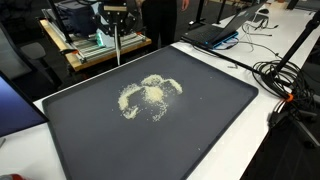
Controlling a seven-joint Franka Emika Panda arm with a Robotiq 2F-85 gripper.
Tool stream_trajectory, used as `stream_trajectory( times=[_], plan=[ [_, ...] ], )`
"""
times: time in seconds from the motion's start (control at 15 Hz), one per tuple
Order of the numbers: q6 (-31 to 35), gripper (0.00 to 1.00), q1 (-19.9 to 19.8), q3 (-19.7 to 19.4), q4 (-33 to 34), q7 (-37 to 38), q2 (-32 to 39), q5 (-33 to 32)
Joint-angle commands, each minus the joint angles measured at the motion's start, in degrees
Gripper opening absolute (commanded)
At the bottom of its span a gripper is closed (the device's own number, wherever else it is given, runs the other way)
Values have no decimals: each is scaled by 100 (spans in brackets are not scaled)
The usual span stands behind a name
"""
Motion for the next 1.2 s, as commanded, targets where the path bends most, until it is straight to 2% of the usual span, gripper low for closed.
stream_trajectory(
  times=[0.0,0.4,0.73,1.13],
  plan=[
    [-17,4,-231,205,33,-188,-17,123],
    [7,1,-294,219,135,-300,12,155],
    [-111,1,-298,239,576,-486,293,584],
    [-136,1,-516,142,1136,-1733,1178,2246]
  ],
)
